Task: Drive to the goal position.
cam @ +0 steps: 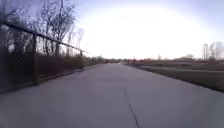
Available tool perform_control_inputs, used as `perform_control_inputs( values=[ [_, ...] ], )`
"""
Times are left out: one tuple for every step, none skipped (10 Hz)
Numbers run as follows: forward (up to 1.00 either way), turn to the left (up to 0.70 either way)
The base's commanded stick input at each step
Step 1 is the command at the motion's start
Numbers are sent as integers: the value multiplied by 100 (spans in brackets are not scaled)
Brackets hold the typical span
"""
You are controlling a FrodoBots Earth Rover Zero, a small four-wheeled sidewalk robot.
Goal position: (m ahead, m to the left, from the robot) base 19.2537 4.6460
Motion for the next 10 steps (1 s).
perform_control_inputs(
  values=[
    [100,-37],
    [100,-34],
    [100,-29],
    [100,-20],
    [100,1],
    [100,1],
    [100,1],
    [100,1],
    [100,1],
    [100,1]
  ],
)
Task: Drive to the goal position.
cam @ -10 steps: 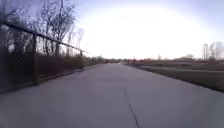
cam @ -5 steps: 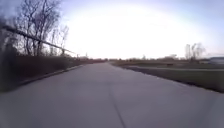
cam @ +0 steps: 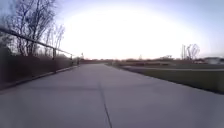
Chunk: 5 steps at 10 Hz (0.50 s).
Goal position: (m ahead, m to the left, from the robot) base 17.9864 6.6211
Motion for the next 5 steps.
perform_control_inputs(
  values=[
    [100,1],
    [100,1],
    [100,1],
    [100,1],
    [100,-2]
  ],
)
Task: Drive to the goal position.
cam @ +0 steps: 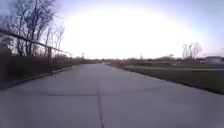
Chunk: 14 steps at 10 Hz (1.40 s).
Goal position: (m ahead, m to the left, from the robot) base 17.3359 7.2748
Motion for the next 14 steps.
perform_control_inputs(
  values=[
    [100,-11],
    [100,-21],
    [100,-31],
    [100,-36],
    [100,-20],
    [100,1],
    [100,1],
    [100,1],
    [100,1],
    [100,1],
    [100,4],
    [100,7],
    [100,9],
    [100,10]
  ],
)
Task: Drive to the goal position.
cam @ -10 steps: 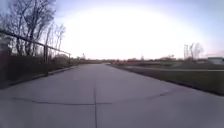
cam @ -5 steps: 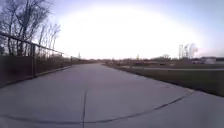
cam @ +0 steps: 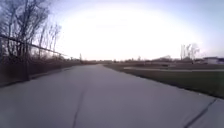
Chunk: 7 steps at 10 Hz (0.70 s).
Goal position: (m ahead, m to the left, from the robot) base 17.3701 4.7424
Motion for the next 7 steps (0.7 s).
perform_control_inputs(
  values=[
    [100,7],
    [100,4],
    [100,1],
    [100,1],
    [100,1],
    [100,1],
    [100,1]
  ],
)
